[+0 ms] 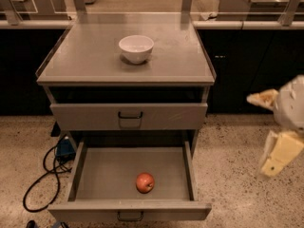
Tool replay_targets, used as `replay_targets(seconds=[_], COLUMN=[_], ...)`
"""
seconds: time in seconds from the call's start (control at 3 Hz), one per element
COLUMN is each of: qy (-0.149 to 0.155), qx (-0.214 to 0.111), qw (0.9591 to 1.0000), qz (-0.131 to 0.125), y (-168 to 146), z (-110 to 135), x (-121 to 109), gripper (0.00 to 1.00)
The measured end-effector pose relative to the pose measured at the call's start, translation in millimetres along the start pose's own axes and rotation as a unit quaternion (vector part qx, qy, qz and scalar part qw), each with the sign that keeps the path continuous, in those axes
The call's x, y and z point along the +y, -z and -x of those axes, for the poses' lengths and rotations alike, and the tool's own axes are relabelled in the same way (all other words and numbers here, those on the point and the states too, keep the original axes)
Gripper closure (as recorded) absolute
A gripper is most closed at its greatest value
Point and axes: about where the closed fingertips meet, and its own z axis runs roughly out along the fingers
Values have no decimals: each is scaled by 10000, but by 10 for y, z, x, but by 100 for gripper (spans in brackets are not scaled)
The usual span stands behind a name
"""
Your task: Pick apple from middle drawer and place on counter
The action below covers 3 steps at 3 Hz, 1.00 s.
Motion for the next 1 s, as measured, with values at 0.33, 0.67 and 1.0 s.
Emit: replay_targets(seconds=[0.33,0.67,1.0], qy=[-346,-819,-948], qx=[-1003,-1603,-1352], qw=[9941,9828,9841], qz=[241,421,656], y=[-574,-1422,-2251], z=[-451,-756,-873], x=[271,607,886], gripper=[0,0,0])
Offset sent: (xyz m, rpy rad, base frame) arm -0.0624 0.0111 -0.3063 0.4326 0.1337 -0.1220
